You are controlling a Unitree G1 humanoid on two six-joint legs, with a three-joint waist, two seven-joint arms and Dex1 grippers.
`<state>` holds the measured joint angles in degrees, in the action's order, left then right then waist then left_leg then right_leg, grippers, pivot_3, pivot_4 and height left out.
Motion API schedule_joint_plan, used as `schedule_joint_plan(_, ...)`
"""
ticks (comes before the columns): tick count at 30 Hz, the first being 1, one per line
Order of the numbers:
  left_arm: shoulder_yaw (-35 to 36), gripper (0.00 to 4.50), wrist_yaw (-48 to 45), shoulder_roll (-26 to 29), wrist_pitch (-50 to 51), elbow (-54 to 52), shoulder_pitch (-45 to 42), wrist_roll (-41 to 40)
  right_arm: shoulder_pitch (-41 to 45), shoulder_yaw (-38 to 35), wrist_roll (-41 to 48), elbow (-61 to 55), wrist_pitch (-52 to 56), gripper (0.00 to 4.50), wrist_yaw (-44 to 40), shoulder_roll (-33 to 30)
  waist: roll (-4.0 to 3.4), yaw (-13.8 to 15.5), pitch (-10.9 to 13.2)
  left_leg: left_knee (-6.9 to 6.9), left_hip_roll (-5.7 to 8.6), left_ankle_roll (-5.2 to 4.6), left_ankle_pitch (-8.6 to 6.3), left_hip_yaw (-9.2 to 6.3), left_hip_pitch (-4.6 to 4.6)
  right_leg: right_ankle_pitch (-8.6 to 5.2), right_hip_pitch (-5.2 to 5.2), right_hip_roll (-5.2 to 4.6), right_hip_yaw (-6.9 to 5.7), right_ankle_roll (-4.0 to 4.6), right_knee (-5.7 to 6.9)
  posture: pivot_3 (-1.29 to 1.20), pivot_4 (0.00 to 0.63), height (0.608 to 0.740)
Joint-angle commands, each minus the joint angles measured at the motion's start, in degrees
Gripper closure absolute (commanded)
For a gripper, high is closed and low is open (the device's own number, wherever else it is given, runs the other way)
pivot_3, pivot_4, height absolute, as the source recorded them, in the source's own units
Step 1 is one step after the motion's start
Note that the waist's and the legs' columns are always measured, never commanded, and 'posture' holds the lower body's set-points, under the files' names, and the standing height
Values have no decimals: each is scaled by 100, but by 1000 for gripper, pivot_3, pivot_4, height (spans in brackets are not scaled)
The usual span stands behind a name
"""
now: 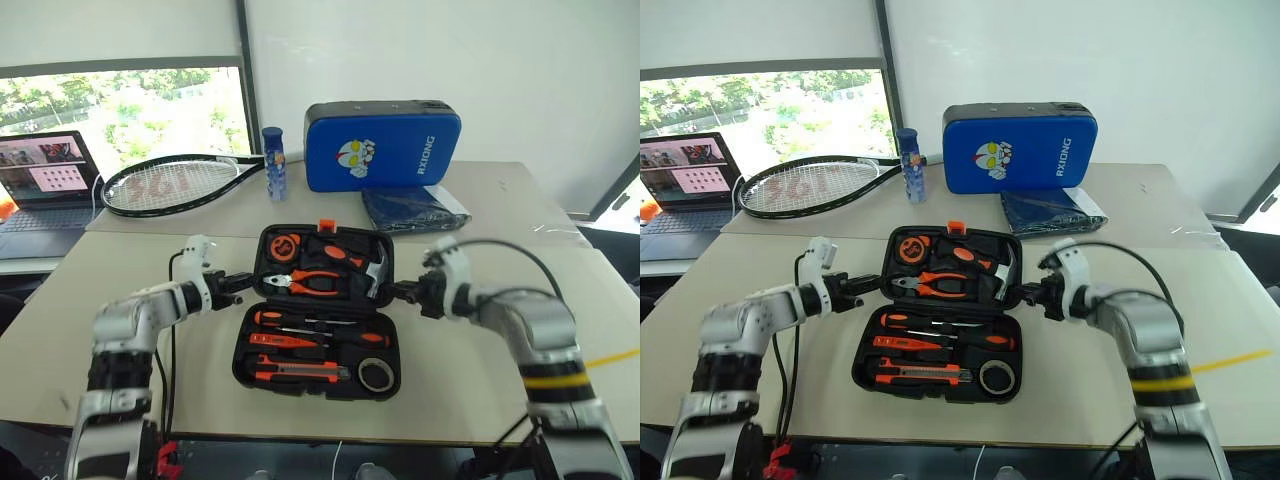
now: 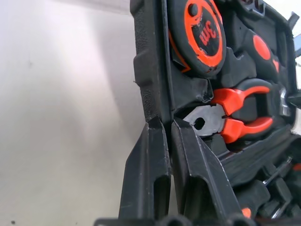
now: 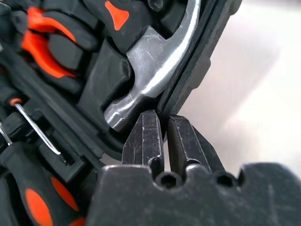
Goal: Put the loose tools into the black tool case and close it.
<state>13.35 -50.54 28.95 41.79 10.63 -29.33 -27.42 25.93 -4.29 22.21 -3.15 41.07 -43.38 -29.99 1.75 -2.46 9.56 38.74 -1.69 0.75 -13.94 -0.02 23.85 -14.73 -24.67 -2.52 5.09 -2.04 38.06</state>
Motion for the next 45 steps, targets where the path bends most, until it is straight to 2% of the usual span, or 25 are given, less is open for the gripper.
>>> schedule_joint_plan(1,240,4487,-588,-186,-1404,-583,356,-235,-454,-193,-90,-505,-2020,4500,-570,62,0,17,0,1,0,0,0,1,2,0,0,-1,0,-1,-1,0,150,740)
schedule_joint_plan(7,108,4487,-996,-253,-3494,-540,1031,270,-1042,-112,-894,222,-5360,4500,-850,111,2,25,2,10,3,1,1,10,-2,2,0,-4,4,-3,-23,0,150,740)
schedule_joint_plan(8,47,4487,-1094,-233,-4041,-495,1123,443,-1101,-60,-1002,355,-5731,4500,-909,65,2,23,2,14,2,3,3,11,-7,2,4,-2,5,-3,-16,0,150,740)
schedule_joint_plan(12,21,4487,-1054,-213,-5028,-313,1318,736,-1170,57,-1433,889,-7405,4500,-932,-76,2,14,2,11,1,3,3,13,-43,2,36,2,8,-3,-20,0,150,740)
schedule_joint_plan(19,-410,4487,-1686,19,-6523,-76,2030,1031,-1109,341,-1736,1530,-8956,4500,-921,-383,1,-14,2,2,-4,0,1,25,-62,2,43,5,23,-3,-19,0,150,740)
schedule_joint_plan(20,-456,4500,-1699,30,-6721,-33,2049,1067,-1066,404,-1754,1600,-9079,3577,-932,-419,1,-14,2,2,-3,-1,1,27,-66,2,44,4,27,-3,-18,0,150,740)
schedule_joint_plan(21,-530,4500,-1756,53,-6805,-42,2066,1061,-1006,465,-1856,1707,-9334,3402,-922,-467,2,-14,2,3,-4,-1,1,27,-68,2,47,5,27,-3,-17,0,150,740)
schedule_joint_plan(23,-584,4500,-1684,33,-7086,-28,2035,1088,-940,583,-1923,1928,-9597,2717,-936,-547,2,-15,2,3,-5,-1,1,29,-74,2,54,6,28,-3,-17,0,150,740)
schedule_joint_plan(24,-616,3906,-1694,48,-7115,-49,2012,1057,-898,613,-2016,2083,-9819,2355,-906,-603,2,-18,2,5,-5,-1,1,31,-78,2,54,6,30,-3,-13,0,150,740)
schedule_joint_plan(25,-647,3675,-1728,78,-7131,-52,1995,1032,-862,634,-2083,2205,-9991,1963,-876,-647,2,-16,2,7,-4,-1,1,35,-85,2,60,7,34,-3,-10,0,150,740)
schedule_joint_plan(26,-676,3507,-1762,106,-7125,-56,1988,1012,-830,654,-2134,2303,-10136,1762,-839,-684,2,-12,2,8,-4,-1,1,36,-85,2,61,7,34,-3,-10,0,150,740)
schedule_joint_plan(31,-651,1482,-1894,352,-7126,-36,2048,872,-696,723,-2291,2687,-10740,27,-628,-917,2,-10,2,8,-3,-2,1,36,-87,2,63,7,35,-3,-9,0,150,740)
schedule_joint_plan(32,-633,1020,-1926,409,-7251,10,2048,890,-687,740,-2306,2718,-10790,0,-583,-952,2,-11,2,7,-4,-2,1,36,-89,1,63,7,35,-3,-9,0,150,740)
schedule_joint_plan(35,-608,19,-1995,534,-7416,131,2008,906,-670,814,-2393,2813,-11065,0,-465,-1054,2,-10,2,7,-6,-2,1,36,-88,2,63,8,36,-3,-9,0,150,740)
schedule_joint_plan(40,-800,19,-2258,674,-8037,310,2024,1020,-657,967,-2634,3025,-11531,0,-278,-1212,2,-19,2,7,-8,-2,1,40,-100,2,70,9,40,-2,-7,0,150,740)
schedule_joint_plan(45,-620,19,-2200,885,-7717,370,2127,797,-674,860,-2846,3368,-11848,0,-38,-1481,2,-16,2,7,-10,-2,1,43,-104,1,77,9,41,-2,-8,0,150,740)
